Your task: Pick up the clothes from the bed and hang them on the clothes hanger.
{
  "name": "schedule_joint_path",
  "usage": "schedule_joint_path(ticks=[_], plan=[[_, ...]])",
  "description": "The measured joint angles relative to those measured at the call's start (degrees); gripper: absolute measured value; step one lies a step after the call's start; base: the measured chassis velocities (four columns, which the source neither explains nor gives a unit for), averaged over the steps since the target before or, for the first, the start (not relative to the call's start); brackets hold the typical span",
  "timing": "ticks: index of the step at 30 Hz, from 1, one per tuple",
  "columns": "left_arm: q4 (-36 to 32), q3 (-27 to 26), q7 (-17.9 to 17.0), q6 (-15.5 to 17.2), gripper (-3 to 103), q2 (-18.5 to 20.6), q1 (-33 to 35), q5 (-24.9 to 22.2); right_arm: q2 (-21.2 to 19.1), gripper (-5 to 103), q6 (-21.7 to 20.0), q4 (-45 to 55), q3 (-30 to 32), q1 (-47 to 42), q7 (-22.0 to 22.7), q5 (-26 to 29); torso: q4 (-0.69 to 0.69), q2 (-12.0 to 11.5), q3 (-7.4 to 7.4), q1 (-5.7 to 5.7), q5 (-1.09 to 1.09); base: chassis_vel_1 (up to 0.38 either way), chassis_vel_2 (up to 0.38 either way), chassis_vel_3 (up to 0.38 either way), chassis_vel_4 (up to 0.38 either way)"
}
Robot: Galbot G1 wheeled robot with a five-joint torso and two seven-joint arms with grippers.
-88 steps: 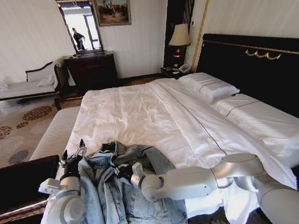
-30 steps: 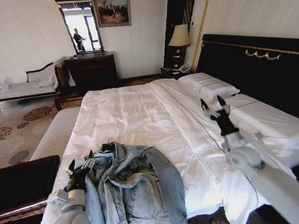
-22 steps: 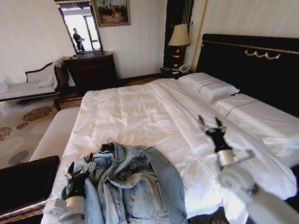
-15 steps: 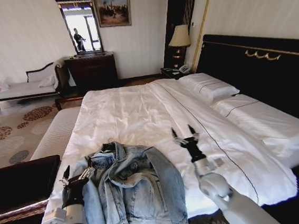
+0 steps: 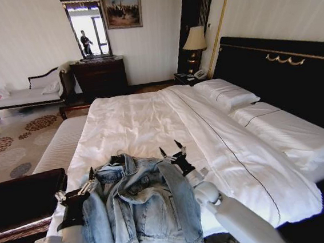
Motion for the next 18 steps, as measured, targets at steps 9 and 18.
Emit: schedule_joint_path(ticks=[9,18], plan=[[-1.3,-1.6,-0.6,0.2,100,-0.3,0.2,-0.7,3.7,100,0.3,-1.2,-0.3,-1.9,-0.3,-1.7,0.00,0.0,0.00,0.00,0.01,0.000,0.000,0.000,0.000],[-0.6,-1.1,-1.4,0.5,100,-0.6,-0.4,-0.3,2.5,100,1.0,0.6,0.7,-4.0,-1.0,-2.3,0.00,0.0,0.00,-0.01,0.00,0.000,0.000,0.000,0.000]])
